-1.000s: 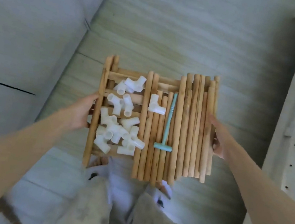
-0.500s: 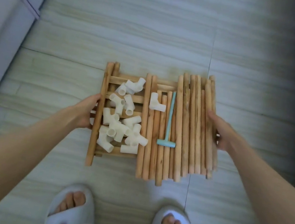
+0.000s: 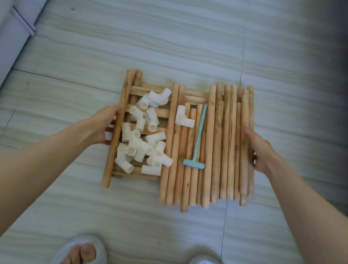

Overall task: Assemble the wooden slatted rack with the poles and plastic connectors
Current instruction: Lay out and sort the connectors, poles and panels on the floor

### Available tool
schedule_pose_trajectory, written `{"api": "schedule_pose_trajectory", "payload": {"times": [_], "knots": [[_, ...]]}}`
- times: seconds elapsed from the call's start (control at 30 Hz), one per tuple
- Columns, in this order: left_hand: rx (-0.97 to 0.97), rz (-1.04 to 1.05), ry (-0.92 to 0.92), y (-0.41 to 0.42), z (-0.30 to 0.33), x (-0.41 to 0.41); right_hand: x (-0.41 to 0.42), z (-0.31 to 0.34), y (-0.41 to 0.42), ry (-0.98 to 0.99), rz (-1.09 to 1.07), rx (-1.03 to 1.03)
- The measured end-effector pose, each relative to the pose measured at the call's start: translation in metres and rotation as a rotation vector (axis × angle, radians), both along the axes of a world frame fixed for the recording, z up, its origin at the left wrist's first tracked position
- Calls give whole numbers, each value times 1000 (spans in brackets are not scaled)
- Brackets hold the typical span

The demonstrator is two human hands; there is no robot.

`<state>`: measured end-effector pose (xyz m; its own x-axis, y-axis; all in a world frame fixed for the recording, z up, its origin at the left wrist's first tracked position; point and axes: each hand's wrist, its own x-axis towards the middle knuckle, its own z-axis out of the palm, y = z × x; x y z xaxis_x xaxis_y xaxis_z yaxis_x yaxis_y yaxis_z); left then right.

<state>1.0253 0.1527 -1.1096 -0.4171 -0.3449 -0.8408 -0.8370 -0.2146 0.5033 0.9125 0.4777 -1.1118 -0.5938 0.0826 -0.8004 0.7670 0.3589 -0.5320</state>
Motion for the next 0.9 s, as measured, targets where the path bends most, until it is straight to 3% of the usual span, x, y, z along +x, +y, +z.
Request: {"api": "schedule_pose_trajectory", "payload": {"times": [0.1, 0.2, 0.3, 0.43, 0.63, 0.9], "knots": [[-38, -96, 95, 1, 7, -5, -2, 6, -5, 107, 102, 82], [-174, -283, 192, 11, 14, 3, 9, 16, -12, 257, 416, 316], [-255, -363, 213, 26, 24, 28, 33, 30, -25, 366, 593, 488], [-417, -375, 249, 41, 43, 54, 65, 56, -47, 521, 793, 491], [-667, -627, 355, 24, 64, 33, 53, 71, -89, 624, 1025, 412], [-729, -807, 368, 7, 0, -29, -5, 26, -155, 714, 1401, 592]]}}
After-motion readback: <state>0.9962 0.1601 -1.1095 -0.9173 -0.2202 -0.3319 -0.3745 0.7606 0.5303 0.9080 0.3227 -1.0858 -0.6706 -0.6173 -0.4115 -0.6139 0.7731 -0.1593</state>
